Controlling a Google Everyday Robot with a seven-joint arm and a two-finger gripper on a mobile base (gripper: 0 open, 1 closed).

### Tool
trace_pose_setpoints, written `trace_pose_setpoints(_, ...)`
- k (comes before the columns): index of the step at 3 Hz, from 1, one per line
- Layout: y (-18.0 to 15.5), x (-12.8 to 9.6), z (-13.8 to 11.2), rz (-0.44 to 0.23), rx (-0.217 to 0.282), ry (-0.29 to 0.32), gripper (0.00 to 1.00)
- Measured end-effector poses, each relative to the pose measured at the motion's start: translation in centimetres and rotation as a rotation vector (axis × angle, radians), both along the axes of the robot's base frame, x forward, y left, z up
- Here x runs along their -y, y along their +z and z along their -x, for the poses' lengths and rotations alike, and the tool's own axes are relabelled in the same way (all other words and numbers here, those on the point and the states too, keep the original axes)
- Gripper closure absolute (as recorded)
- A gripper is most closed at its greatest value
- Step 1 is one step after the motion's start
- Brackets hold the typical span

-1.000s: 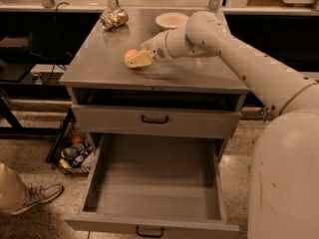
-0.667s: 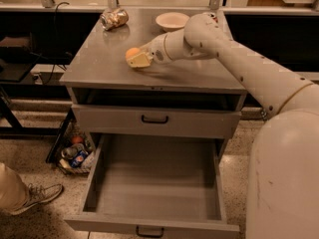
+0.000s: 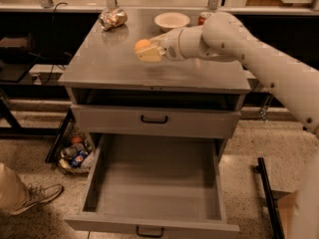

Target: Place orange into middle drawer

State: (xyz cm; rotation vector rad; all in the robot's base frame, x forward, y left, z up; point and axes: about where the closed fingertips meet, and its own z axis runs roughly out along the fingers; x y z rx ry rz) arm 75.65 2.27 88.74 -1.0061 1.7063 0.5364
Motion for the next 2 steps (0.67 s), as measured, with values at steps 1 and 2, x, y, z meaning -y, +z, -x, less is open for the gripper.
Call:
trace_pose_setpoints(1,2.5,4.7,3.9,-0.004,0.019,-0.073,1.0)
trace_pose_setpoints(2,2.2,9.2,9.0,0.045,-0.042,-0.101,1.0)
